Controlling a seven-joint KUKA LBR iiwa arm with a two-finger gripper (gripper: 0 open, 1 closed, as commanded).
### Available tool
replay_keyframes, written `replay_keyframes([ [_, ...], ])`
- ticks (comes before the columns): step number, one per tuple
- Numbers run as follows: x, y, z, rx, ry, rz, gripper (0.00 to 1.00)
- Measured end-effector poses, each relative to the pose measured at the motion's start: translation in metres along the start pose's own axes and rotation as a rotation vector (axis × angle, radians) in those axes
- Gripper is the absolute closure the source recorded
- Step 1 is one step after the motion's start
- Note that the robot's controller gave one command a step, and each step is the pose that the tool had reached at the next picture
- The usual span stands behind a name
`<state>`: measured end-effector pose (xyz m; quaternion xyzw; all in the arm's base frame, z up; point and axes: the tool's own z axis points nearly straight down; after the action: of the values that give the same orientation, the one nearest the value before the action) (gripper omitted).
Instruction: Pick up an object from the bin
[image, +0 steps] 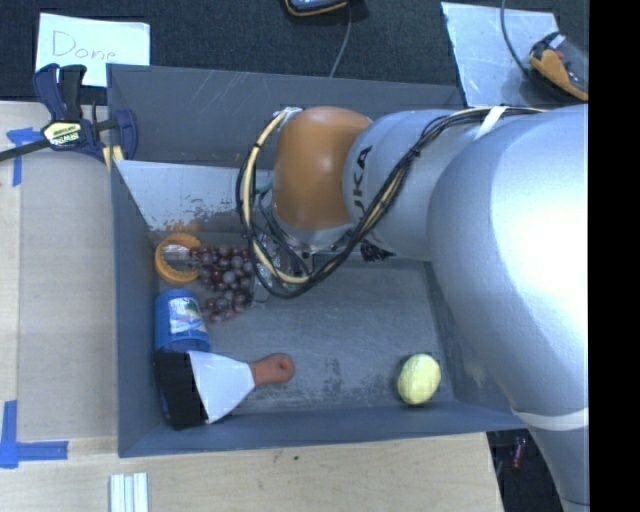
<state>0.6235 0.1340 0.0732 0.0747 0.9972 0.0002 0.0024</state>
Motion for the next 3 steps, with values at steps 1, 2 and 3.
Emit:
replay_keyframes([
  [1, 0.000, 0.000, 0.000, 0.000, 0.000, 0.000, 1.00],
  [2, 0.000, -0.001, -0.015, -0.001, -0.002, 0.001, 1.00],
  [3, 0.000, -0.001, -0.037, -0.001, -0.002, 0.001, 1.00],
])
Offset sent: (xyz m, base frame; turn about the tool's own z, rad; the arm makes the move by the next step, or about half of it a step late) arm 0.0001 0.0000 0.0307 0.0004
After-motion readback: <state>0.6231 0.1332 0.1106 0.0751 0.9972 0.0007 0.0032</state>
